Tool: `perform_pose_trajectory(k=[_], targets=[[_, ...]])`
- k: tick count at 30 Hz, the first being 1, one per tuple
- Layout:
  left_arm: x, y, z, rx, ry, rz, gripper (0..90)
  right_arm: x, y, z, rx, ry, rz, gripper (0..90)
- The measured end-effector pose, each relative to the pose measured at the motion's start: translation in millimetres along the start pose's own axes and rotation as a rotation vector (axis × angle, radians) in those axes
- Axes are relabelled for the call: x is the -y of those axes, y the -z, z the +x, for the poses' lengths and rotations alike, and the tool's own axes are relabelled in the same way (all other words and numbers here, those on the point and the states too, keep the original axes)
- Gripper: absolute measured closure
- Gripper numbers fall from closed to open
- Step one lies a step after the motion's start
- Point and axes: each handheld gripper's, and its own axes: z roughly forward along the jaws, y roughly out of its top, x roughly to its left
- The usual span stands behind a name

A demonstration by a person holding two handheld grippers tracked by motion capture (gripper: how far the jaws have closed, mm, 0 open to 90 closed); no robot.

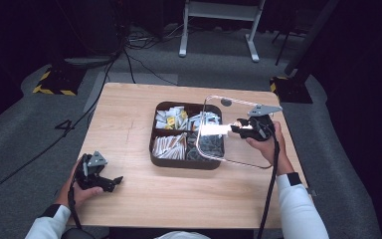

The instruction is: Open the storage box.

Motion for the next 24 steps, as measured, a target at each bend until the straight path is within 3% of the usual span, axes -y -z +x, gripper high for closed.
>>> perform_pose_trajectory(k=[24], targets=[[-0.1,0.0,0.2,-0.002,-0.002,-0.001,0.3,36.0,27.2,-26.7,0.053,-0.043,0.021,59.4]])
